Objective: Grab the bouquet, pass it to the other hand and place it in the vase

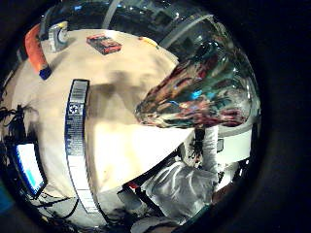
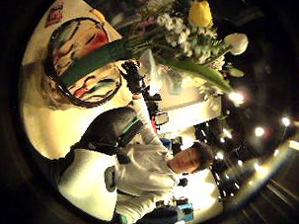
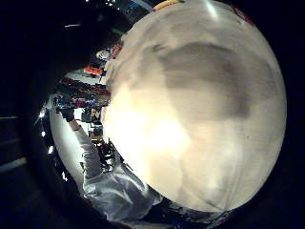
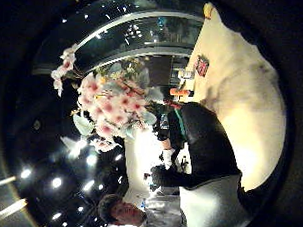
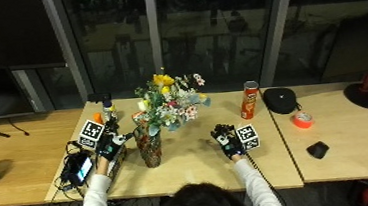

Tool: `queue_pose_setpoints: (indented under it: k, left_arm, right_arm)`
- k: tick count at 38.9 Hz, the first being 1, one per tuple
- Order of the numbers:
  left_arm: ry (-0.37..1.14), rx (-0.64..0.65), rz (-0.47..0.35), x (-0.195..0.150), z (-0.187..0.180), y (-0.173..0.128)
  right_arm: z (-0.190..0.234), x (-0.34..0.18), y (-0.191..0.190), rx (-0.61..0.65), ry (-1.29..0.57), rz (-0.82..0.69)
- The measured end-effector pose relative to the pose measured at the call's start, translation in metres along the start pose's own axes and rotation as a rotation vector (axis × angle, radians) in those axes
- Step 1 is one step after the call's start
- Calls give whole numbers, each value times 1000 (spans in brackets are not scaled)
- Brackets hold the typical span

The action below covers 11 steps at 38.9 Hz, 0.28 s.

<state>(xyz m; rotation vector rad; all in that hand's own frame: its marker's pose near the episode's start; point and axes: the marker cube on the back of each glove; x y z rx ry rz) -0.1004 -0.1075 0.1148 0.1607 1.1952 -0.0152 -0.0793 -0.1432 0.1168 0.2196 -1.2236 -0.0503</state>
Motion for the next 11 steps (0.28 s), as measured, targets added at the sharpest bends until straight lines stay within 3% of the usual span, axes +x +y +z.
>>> queue_pose_setpoints:
  k: [4,11]
  left_arm:
    - [83,-21,-2,16,-15,13]
    - [77,1,2,44,-60,35]
  right_arm:
    - [-4,4,11,-27,-72,22]
    - [-10,41,19,88,-8,10]
